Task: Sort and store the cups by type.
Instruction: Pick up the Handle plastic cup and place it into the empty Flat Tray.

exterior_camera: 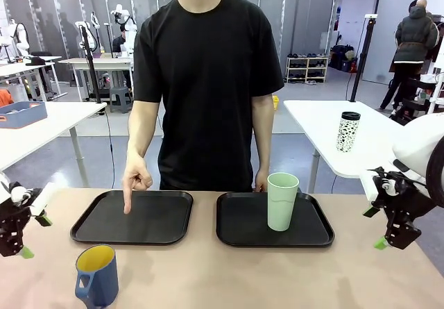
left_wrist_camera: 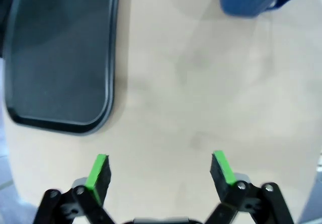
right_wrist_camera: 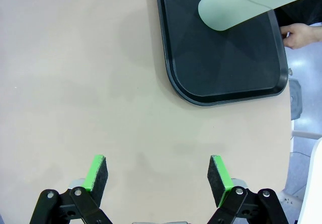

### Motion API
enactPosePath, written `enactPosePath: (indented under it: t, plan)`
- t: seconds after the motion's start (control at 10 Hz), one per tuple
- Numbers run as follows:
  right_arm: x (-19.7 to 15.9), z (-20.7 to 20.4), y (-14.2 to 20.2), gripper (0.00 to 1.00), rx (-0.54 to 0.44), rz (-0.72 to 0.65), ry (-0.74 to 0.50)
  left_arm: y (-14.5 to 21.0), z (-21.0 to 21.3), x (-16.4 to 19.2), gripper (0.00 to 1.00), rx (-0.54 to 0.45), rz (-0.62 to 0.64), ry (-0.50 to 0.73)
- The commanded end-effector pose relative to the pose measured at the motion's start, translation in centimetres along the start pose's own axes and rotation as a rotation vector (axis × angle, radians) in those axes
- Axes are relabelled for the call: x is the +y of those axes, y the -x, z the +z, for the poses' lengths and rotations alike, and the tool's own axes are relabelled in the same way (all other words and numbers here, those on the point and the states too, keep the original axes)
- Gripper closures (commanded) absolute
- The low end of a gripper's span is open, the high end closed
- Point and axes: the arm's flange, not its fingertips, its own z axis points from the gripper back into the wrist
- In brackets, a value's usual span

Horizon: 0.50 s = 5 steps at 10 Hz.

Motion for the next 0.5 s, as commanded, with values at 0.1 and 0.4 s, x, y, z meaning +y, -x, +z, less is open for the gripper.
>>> enactPosePath:
  t: [0.1, 0.4]
  plan:
    - [-0.3, -0.2, 0.0, 0.0, 0.006, 0.003, 0.007, 2.4, -2.3, -0.8, 0.0, -0.241, -0.036, 0.043]
    - [-0.3, -0.2, 0.0, 0.0, 0.006, 0.003, 0.007, 4.1, -4.5, -0.8, 0.0, -0.415, -0.052, 0.107]
